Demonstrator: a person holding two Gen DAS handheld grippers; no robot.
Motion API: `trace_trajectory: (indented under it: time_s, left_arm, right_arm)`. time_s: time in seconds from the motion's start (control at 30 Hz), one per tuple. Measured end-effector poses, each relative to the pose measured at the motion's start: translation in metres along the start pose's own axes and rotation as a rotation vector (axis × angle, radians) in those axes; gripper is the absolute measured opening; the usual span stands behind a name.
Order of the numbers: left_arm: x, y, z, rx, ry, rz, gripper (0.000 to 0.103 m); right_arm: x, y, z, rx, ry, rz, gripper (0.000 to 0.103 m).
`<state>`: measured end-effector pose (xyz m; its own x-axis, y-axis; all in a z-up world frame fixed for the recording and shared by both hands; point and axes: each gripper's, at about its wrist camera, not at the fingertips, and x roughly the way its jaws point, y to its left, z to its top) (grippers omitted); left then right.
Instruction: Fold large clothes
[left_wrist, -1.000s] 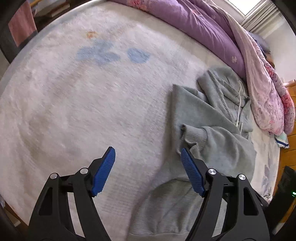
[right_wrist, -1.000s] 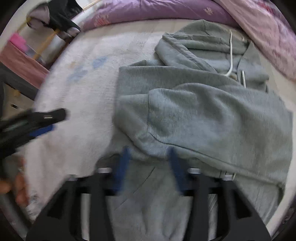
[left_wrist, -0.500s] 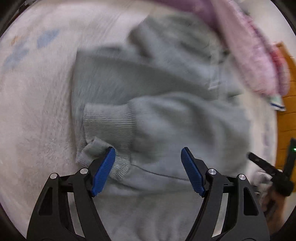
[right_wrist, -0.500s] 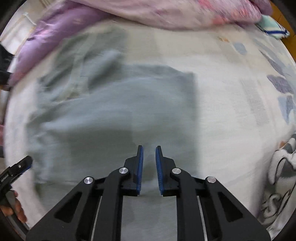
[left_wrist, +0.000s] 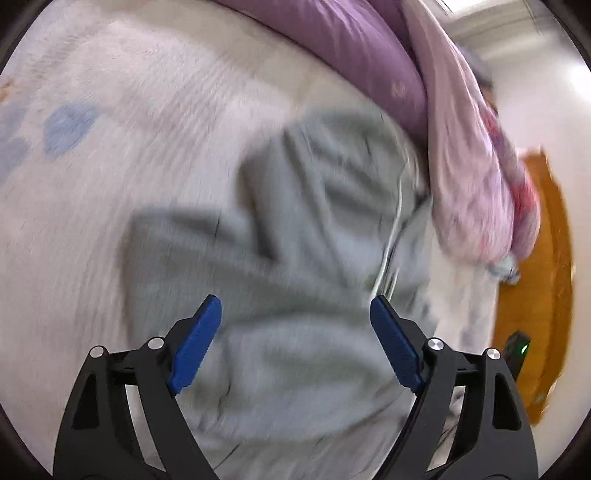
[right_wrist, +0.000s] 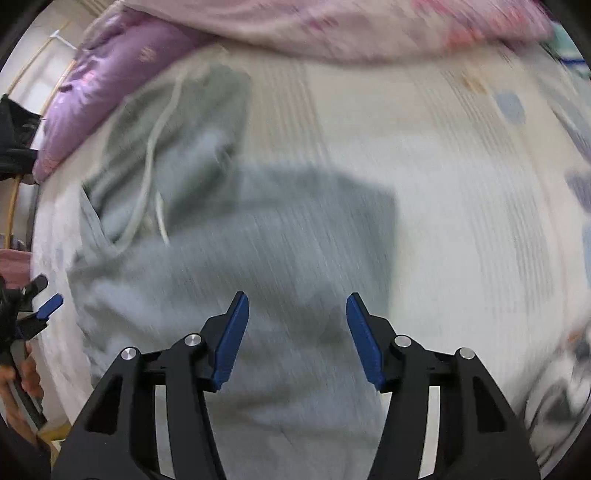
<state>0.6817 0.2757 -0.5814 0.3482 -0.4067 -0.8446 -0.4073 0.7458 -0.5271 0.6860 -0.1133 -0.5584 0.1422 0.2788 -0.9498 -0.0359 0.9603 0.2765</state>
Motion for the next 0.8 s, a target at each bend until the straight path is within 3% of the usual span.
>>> trace_trajectory:
  time_s: [0.2, 0.3, 0.4, 0.53, 0.67, 0.8]
  left_arm:
    - [0.037, -0.020, 0.081, 0.052, 0.003, 0.090, 0.083]
    - [0.060, -0.023, 0.106, 0.062, 0.043, 0.141, 0.083]
    - [0.078, -0.027, 0.117, 0.086, 0.067, 0.154, 0.083]
    - [0.097, -0.020, 0.126, 0.091, 0.096, 0.206, 0.083]
    - [0.100, -0.023, 0.139, 0.089, 0.071, 0.193, 0.083]
    - [0.112, -0.035, 0.141, 0.178, 0.079, 0.249, 0.082]
  right_arm:
    - [0.034, 0.016, 0.102, 0.026, -0.066, 0.081, 0.059]
    - [0.043, 0.018, 0.135, 0.036, -0.066, 0.061, 0.063]
    - [0.065, 0.014, 0.164, 0.090, -0.035, 0.113, 0.064]
    - [0.085, 0.011, 0.182, 0.131, -0.037, 0.152, 0.064]
    - [0.102, 0.020, 0.195, 0.113, 0.000, 0.205, 0.064]
    - [0.113, 0.035, 0.189, 0.029, 0.052, 0.137, 0.063]
